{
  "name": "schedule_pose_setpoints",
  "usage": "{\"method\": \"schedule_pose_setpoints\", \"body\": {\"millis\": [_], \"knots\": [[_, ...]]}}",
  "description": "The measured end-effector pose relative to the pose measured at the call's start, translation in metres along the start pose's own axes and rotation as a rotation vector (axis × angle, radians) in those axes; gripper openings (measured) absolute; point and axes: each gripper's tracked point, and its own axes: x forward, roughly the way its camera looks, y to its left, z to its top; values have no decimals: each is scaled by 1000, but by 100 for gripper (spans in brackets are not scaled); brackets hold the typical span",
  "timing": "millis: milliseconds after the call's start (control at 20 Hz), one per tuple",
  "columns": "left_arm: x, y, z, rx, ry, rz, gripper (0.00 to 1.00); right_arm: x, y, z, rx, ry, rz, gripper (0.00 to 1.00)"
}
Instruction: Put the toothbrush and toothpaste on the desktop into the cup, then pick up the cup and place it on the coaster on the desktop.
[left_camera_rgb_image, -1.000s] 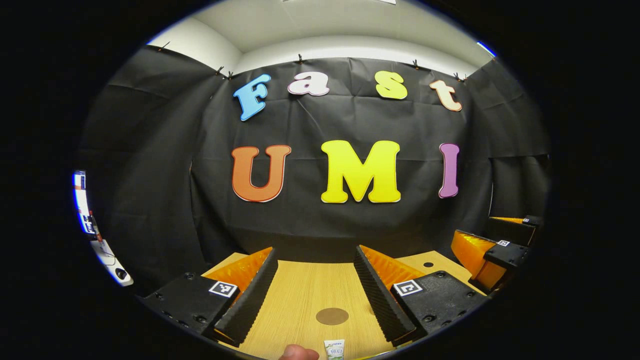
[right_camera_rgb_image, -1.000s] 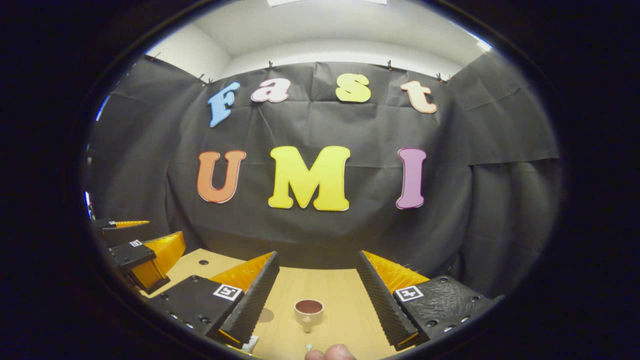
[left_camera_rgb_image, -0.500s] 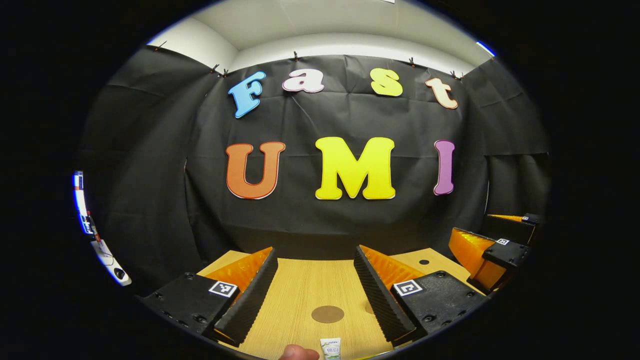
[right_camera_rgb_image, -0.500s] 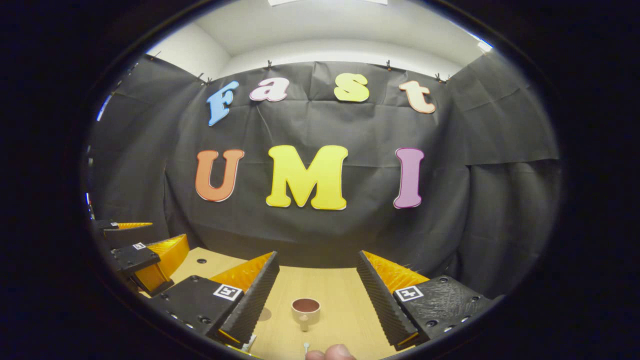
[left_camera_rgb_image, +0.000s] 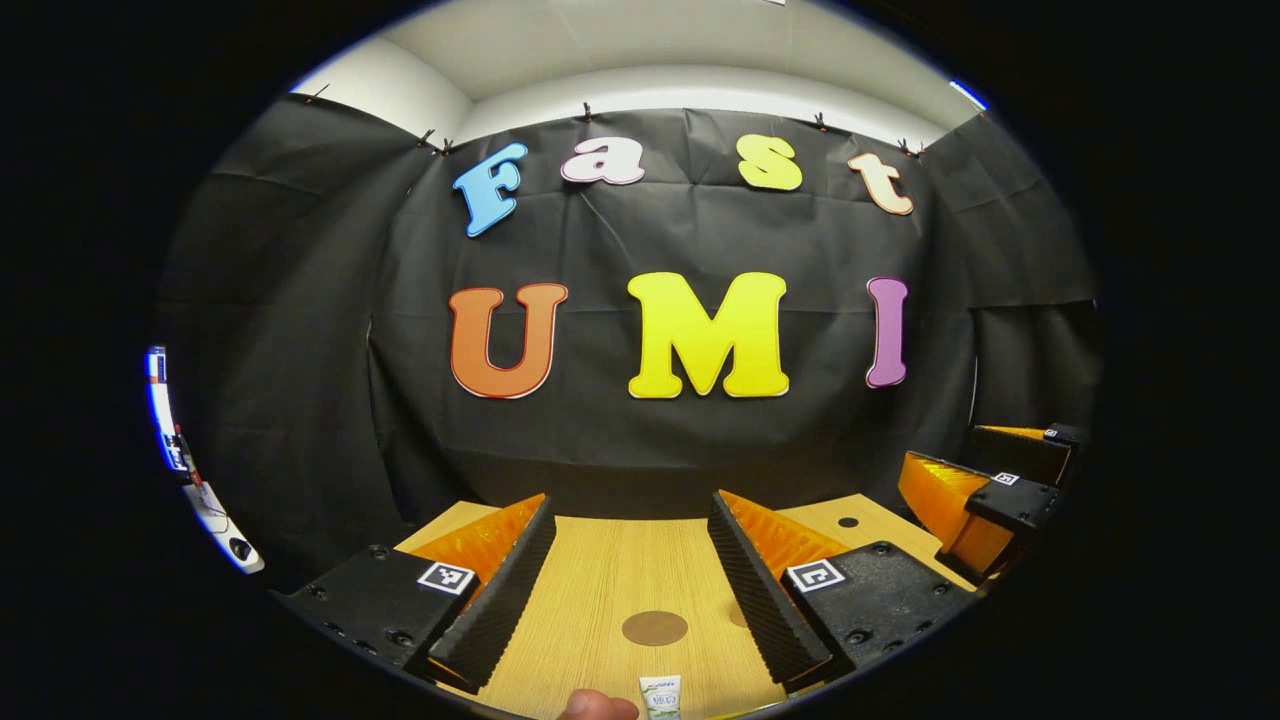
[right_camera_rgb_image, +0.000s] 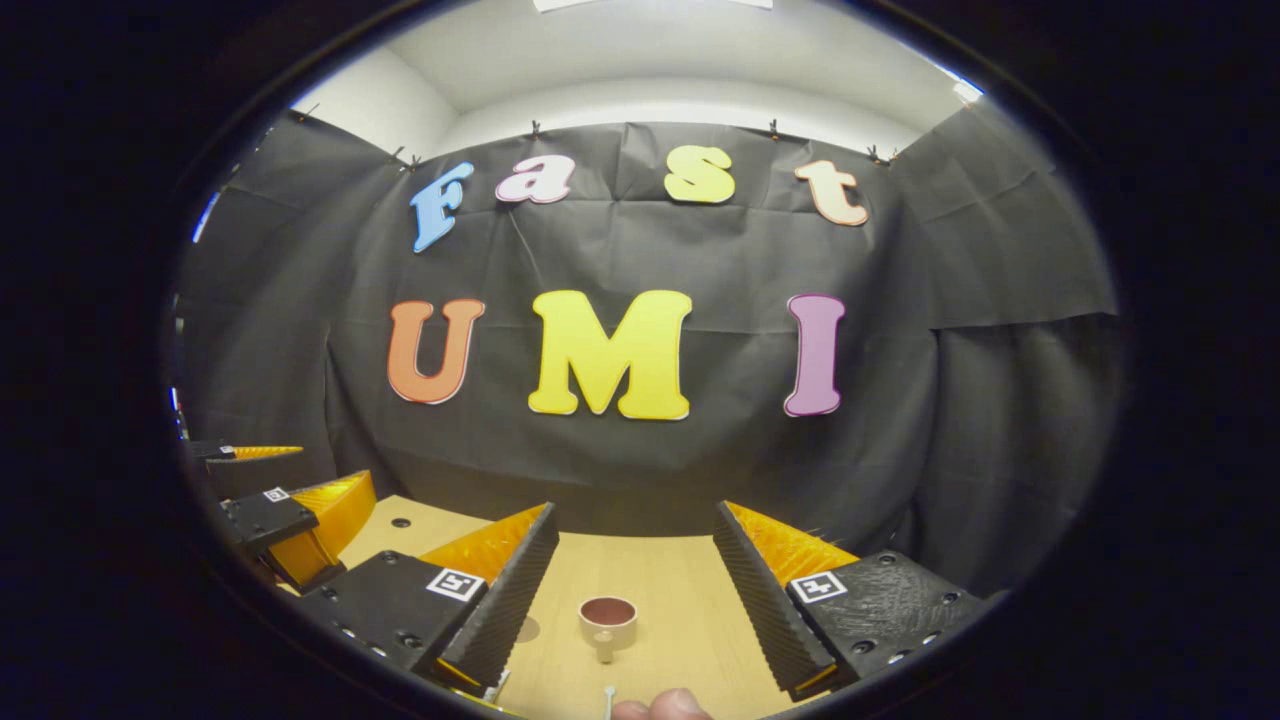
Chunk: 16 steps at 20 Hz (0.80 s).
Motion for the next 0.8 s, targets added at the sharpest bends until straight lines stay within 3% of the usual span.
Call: {"method": "schedule_pose_setpoints", "body": {"millis": [400, 800], "knots": [[0, -8, -24, 2, 54, -19, 97, 2, -3, -19, -18, 59, 1, 95], [-29, -21, -123, 48, 299, -76, 98, -11, -6, -115, -39, 300, 38, 95]]}}
